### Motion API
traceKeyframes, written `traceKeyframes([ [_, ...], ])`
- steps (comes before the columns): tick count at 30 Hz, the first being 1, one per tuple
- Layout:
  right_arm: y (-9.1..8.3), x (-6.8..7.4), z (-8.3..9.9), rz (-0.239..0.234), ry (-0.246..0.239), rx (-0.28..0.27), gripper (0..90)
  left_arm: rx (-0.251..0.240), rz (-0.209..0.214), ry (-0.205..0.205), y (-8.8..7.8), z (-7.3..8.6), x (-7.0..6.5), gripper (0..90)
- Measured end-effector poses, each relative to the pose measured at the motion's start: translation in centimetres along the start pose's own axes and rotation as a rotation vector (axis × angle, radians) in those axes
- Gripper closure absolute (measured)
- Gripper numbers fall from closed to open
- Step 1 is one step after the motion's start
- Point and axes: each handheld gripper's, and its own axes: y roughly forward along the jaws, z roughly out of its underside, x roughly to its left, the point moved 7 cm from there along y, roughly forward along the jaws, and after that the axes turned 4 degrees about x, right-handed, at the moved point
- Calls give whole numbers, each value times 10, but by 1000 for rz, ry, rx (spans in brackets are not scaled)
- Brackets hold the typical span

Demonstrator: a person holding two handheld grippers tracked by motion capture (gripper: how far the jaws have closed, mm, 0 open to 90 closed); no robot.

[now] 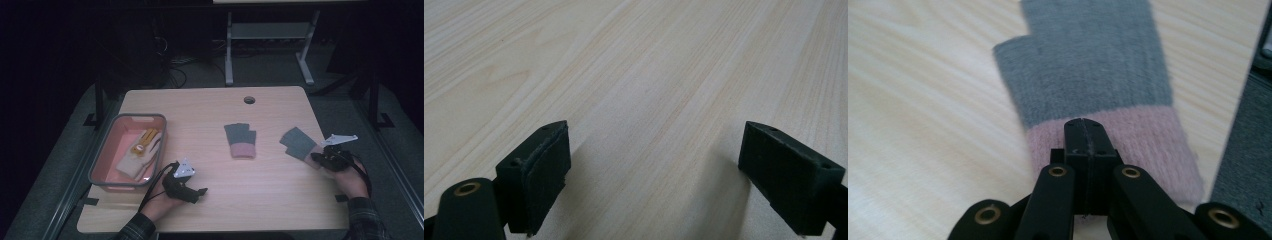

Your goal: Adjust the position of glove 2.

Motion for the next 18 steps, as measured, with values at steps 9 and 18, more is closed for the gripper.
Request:
traceKeyframes([
  [9, -2, 34, -2, -55, -89, 17, 900, -2, 0, 0, 0, 0, 0, 126],
  [18, -1, 67, -8, -112, -170, 21, 900, -1, 0, 0, 0, 0, 0, 127],
])
